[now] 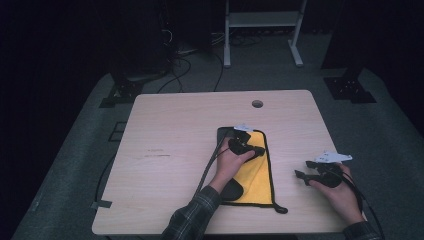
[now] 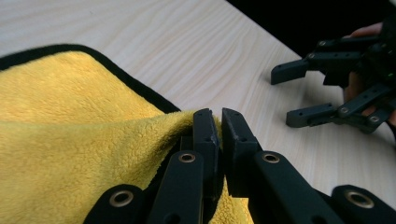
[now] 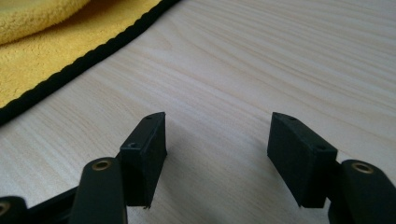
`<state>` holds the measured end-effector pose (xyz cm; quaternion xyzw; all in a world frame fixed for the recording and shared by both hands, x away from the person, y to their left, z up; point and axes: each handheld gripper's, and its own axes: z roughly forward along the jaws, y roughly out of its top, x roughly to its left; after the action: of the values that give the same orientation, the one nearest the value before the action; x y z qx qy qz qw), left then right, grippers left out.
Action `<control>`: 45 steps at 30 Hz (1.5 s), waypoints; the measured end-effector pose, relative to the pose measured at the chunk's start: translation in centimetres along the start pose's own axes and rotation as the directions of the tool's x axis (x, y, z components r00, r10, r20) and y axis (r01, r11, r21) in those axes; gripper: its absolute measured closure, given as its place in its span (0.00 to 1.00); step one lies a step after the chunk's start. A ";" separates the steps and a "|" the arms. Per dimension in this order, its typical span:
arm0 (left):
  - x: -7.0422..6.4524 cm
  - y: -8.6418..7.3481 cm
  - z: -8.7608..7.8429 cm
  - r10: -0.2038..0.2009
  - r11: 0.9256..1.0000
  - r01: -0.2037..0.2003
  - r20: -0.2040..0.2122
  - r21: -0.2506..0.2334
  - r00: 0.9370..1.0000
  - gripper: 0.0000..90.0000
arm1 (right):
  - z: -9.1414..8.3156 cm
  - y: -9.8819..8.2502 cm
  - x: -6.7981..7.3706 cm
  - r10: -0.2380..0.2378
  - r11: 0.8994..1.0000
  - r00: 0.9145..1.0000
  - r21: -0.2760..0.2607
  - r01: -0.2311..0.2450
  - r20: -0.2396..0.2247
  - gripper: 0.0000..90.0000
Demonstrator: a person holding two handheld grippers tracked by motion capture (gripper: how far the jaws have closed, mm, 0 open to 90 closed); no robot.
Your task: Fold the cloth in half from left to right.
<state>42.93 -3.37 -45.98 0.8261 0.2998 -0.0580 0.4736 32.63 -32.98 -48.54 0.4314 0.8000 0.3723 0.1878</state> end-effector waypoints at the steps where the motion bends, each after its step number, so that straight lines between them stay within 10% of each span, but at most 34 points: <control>1: 0.0 0.0 0.2 -0.002 1.000 0.002 -0.002 0.003 1.000 0.95 | 0.0 0.0 0.0 -0.002 1.000 1.000 0.000 0.002 0.000 0.40; 18: -0.3 -0.2 2.3 -0.001 0.998 0.000 0.012 0.063 1.000 0.82 | 0.0 0.0 0.0 -0.003 1.000 1.000 0.002 0.003 -0.001 0.40; 32: -0.1 -0.9 -5.8 0.076 0.997 -0.078 -0.093 -0.018 0.993 0.70 | 0.0 0.0 0.0 -0.006 1.000 1.000 0.002 0.006 -0.001 0.40; 45: 2.9 -5.3 -10.0 0.035 0.999 -0.030 -0.274 0.025 0.961 0.66 | 0.0 0.0 0.0 -0.006 1.000 1.000 0.001 0.006 0.001 0.40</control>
<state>40.54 8.05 -45.58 0.8359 0.3483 0.0616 0.4197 32.61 -32.94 -48.54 0.4293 0.8014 0.3711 0.1892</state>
